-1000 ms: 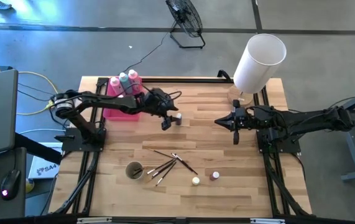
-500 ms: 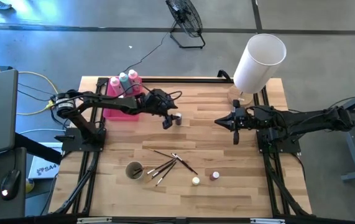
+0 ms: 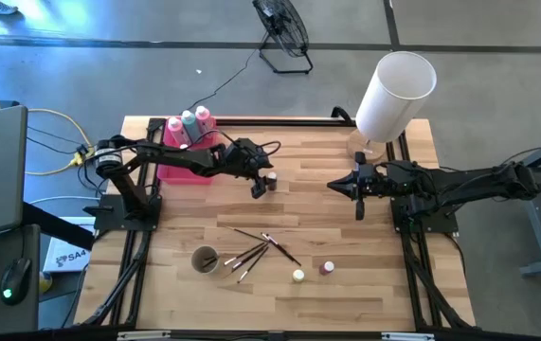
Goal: Pick & Place Paint Supplies
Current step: Put the small blue paint bottle into the pink bin
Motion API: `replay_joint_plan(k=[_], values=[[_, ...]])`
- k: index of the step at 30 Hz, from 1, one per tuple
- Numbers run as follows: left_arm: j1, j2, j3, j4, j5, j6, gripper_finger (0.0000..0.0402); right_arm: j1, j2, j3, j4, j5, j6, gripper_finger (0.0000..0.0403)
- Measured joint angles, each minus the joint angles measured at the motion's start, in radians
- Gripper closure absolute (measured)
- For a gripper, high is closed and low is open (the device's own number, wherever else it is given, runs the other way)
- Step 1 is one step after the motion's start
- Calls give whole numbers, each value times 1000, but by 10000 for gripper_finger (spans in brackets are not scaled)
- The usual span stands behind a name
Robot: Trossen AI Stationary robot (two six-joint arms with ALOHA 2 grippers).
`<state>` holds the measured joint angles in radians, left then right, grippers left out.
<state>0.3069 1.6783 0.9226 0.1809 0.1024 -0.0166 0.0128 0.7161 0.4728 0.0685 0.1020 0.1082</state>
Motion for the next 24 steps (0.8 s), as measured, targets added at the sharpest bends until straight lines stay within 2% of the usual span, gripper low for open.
replay_joint_plan(k=[24], values=[[0, 0, 0, -11, 2, -18, 142, 0, 0, 0, -1, 0, 0, 401]])
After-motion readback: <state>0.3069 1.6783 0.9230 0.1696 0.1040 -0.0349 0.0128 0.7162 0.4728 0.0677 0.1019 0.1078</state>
